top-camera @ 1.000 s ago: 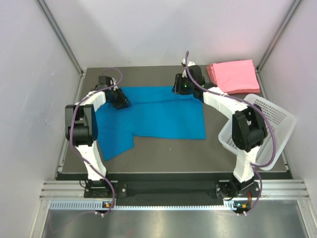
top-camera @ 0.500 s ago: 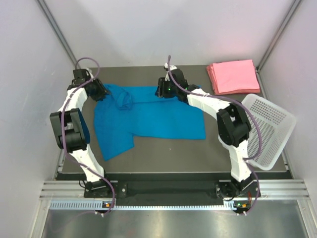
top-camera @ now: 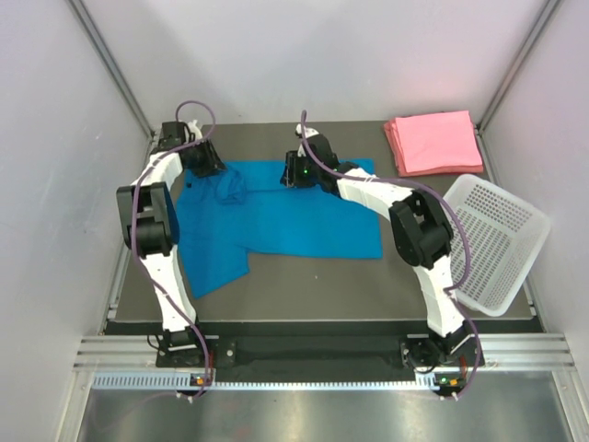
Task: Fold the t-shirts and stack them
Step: Fold the tshirt
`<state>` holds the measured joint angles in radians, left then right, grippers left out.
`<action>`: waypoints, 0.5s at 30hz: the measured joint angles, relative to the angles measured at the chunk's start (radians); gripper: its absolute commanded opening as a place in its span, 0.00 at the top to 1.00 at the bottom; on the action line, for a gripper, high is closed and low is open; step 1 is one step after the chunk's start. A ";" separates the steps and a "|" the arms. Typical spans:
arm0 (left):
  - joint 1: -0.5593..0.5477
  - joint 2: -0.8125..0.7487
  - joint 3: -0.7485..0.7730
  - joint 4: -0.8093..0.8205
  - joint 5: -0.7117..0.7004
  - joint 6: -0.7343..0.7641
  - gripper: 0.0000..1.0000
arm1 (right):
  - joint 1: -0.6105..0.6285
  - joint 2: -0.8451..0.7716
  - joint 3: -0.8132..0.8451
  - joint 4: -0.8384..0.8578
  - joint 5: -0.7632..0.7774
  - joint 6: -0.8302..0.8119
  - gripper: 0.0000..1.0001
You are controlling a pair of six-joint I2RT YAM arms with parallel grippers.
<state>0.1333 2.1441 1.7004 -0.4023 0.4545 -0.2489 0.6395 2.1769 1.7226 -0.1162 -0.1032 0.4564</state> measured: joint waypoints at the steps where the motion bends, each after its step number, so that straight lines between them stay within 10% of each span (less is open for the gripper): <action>1: -0.005 0.016 0.013 0.000 0.002 0.011 0.59 | 0.000 0.005 0.000 0.001 0.000 -0.001 0.56; 15: -0.040 0.094 0.078 -0.003 -0.014 0.097 0.61 | -0.006 0.025 0.002 -0.002 -0.001 -0.011 0.55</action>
<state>0.0937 2.2383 1.7786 -0.4057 0.4400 -0.1520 0.6334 2.2017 1.7245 -0.1184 -0.1040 0.4450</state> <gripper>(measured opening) 0.401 0.446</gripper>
